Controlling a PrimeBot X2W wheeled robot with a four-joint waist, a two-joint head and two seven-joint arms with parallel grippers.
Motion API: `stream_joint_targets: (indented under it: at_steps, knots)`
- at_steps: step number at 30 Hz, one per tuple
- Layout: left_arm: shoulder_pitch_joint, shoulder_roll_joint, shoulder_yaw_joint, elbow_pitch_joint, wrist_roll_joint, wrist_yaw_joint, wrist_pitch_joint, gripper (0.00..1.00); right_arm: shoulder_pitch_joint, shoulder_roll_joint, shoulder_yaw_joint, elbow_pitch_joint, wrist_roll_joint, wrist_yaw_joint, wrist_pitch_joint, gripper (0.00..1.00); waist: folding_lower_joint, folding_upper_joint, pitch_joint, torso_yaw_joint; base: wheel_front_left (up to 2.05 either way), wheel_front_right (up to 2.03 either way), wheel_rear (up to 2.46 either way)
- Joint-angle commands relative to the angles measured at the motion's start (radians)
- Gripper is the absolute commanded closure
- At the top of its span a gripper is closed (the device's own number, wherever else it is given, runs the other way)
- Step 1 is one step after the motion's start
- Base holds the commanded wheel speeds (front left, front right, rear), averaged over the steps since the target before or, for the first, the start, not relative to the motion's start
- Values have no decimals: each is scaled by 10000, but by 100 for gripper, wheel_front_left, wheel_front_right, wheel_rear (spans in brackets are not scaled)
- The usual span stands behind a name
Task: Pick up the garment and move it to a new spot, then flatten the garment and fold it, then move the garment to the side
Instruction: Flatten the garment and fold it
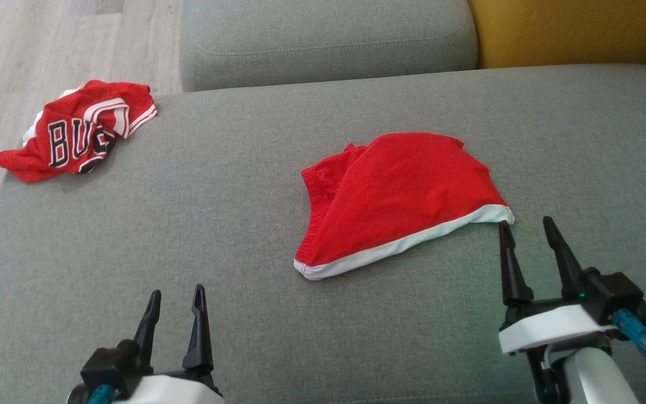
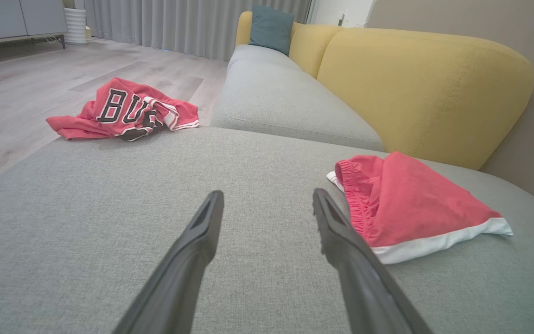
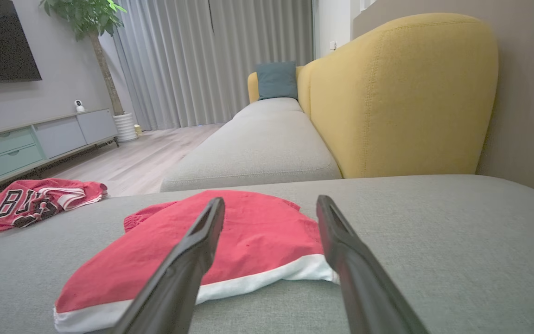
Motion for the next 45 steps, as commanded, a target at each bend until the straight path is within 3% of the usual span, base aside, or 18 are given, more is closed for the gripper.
stream_joint_targets:
  at_steps: [1, 21, 28, 34, 45]
  knots:
    - [-253, -49, 321, -292, 51, 22, -124, 0, -156, -49, 382, -430, 124, 75, -109, 0, 0, -1, -20, -6, 0, 0, 0]
    - [-369, -49, 289, -153, 63, -58, -124, 0, -144, -49, 916, -350, 369, 75, -109, 0, 0, -1, 82, -69, 0, 0, 0]
    - [-864, -19, -57, 483, 478, -528, -124, 0, -294, -49, 940, -414, 371, 75, -109, 0, 0, -1, 374, -189, 0, 0, 0]
    - [-2136, 27, -689, 2106, 787, -1130, 271, 0, -570, -49, 979, -531, 387, 75, -109, 0, 0, -1, 987, -569, 0, 0, 0]
    - [-4012, 33, -1174, 3994, 948, -1567, 763, 0, -885, -49, 895, -720, 480, 75, -109, 0, 0, -1, 1914, -1240, 0, 0, 0]
